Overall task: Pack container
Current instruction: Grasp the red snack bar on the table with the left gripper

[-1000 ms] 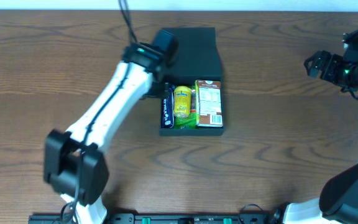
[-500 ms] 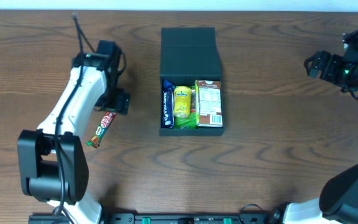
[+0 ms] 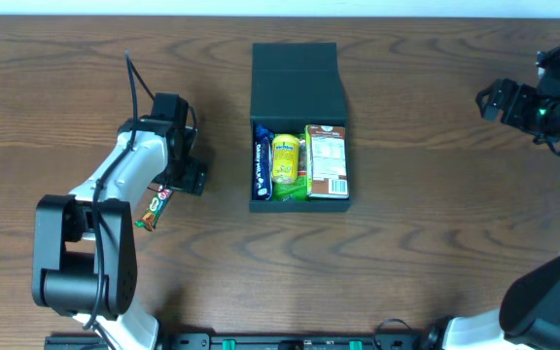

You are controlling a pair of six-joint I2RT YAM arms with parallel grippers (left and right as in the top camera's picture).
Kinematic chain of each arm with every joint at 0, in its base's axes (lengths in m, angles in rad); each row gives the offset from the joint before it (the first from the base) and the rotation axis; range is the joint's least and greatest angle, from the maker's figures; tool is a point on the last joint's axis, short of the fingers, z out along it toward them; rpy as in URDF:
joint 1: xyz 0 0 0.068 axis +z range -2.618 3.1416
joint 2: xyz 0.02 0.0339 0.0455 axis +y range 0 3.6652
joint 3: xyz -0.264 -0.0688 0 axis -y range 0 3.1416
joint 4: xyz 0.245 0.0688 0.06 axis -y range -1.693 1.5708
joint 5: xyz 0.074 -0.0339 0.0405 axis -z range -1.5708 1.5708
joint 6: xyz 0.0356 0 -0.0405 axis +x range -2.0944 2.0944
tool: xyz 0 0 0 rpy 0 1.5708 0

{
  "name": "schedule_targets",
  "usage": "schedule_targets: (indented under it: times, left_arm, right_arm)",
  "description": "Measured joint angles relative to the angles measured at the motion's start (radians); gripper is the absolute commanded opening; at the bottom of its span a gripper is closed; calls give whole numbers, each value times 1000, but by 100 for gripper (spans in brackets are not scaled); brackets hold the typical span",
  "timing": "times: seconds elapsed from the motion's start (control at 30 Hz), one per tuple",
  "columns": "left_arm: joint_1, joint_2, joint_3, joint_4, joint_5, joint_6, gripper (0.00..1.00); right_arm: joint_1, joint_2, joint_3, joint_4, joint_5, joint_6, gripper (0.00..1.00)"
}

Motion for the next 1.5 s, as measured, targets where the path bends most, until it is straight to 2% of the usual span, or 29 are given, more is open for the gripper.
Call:
schedule_targets:
  times: [0.2,0.37,0.7,0.77,0.9,1.17,1.3,1.5]
  left_arm:
    - [0,0,-48,84,-3,6,88]
    - [2,0,-69,112,-16,7,75]
    - [58,0,-69,123,-24,10,73]
    - [58,0,-69,124,-16,11,69]
    - [58,0,-69,124,-1,6,52]
    - [58,0,-69,124,10,11,29]
    - [58,0,-69,124,10,9,19]
    - [58,-2,-69,124,10,-14,13]
  right_arm:
    - [0,0,0,-3,0,0,99]
    - [0,0,0,-6,0,0,99]
    - [0,0,0,-15,0,0,99]
    - [0,0,0,-15,0,0,99]
    - [0,0,0,-15,0,0,99]
    - [0,0,0,-30,0,0,99]
    - [0,0,0,-31,0,0,99]
    - [0,0,0,-31,0,0,99]
